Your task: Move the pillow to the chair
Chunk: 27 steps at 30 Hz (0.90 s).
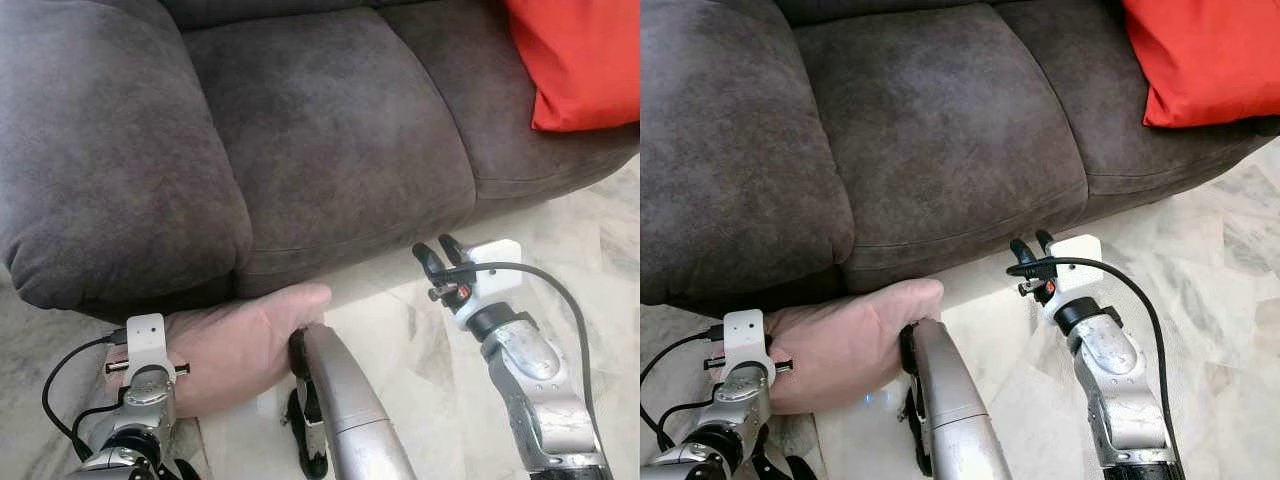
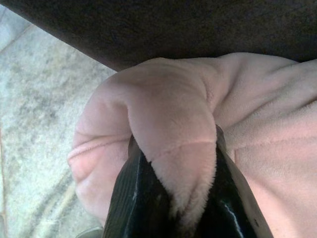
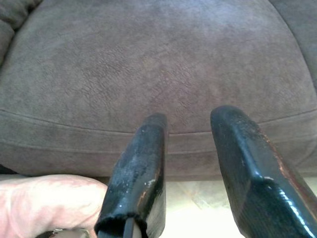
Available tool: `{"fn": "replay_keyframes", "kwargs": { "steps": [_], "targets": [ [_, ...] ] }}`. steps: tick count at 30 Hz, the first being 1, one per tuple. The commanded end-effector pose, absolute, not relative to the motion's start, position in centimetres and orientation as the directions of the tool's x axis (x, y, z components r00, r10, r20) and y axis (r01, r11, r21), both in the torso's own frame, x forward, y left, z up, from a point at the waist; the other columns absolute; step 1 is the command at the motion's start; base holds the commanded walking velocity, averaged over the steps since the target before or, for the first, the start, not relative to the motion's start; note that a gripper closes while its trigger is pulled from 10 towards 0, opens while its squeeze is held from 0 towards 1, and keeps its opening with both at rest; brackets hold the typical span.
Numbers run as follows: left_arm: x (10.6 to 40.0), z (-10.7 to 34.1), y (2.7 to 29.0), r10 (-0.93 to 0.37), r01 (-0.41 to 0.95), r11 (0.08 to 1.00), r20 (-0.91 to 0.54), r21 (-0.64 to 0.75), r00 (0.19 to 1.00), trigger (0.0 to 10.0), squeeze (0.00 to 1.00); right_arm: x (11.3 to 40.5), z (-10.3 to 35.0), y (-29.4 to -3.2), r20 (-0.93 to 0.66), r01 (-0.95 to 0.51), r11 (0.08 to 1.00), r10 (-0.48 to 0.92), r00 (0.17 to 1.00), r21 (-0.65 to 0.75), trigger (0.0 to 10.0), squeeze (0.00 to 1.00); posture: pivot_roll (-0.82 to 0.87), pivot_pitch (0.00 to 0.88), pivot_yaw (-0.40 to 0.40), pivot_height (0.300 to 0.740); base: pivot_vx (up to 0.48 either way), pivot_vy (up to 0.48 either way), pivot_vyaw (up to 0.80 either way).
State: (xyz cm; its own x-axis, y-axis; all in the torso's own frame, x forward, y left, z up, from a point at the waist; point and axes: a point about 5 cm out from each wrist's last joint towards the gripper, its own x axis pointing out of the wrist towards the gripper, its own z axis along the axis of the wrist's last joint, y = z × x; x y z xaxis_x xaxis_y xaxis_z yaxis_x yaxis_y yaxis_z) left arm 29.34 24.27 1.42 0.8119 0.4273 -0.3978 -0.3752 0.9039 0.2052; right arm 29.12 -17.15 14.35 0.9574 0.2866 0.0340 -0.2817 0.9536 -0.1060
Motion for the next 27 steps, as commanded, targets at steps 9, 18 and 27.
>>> {"fn": "replay_keyframes", "kwargs": {
  "steps": [9,18,27],
  "targets": [
    [27.9,-0.1,24.3,0.427,-0.345,0.903,-0.443,0.255,0.788,0.0,0.00,29.6,13.5,-17.1,0.035,-0.249,0.964,0.253,0.967,-0.093,10.0,0.00,-0.10,0.302,-0.157,0.540,0.000,0.000,0.00],
    [29.5,3.6,22.5,0.325,-0.293,0.937,-0.163,0.190,0.932,10.0,0.00,30.5,13.0,-16.3,0.061,-0.231,0.971,0.235,0.970,-0.068,10.0,0.00,-0.04,0.227,-0.108,0.540,0.000,0.000,0.00],
    [29.8,5.2,21.9,0.297,-0.285,0.949,-0.079,0.135,0.952,10.0,0.00,31.4,12.6,-15.6,0.075,-0.215,0.975,0.219,0.973,-0.046,10.0,0.00,-0.01,0.180,-0.072,0.540,0.000,0.000,0.00]
  ]
}}
